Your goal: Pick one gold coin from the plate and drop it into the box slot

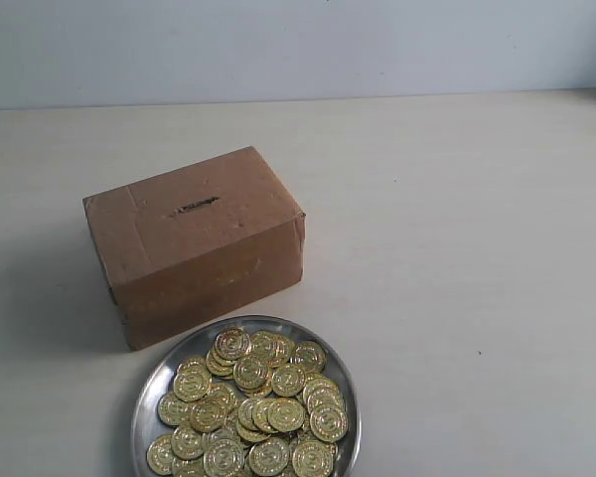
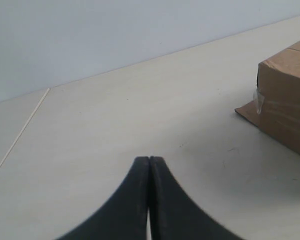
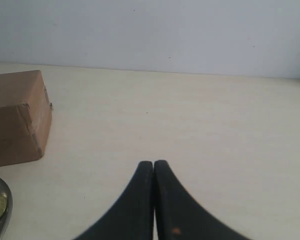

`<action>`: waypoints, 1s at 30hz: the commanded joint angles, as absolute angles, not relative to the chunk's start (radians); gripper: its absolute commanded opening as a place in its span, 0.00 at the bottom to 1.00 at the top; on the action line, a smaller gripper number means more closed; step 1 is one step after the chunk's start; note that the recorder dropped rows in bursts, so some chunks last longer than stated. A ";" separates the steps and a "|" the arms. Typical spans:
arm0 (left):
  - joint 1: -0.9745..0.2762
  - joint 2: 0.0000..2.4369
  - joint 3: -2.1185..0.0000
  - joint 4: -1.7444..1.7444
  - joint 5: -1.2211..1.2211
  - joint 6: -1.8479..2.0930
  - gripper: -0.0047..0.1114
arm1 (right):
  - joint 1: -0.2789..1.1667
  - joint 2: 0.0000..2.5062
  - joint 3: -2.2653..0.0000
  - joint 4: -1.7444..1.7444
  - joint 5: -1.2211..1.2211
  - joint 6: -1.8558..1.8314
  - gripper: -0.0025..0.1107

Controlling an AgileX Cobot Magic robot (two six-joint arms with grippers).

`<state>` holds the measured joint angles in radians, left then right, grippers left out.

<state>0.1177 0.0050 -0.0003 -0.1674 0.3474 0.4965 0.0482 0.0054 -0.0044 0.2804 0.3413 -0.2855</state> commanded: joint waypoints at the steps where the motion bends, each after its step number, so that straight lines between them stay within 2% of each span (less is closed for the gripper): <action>1: 0.120 0.000 0.000 -0.167 0.346 0.490 0.04 | 0.050 0.000 0.000 0.282 0.328 -0.284 0.02; 30: 0.120 0.000 0.000 -0.167 0.357 0.490 0.04 | 0.050 0.000 0.000 0.282 0.320 -0.286 0.02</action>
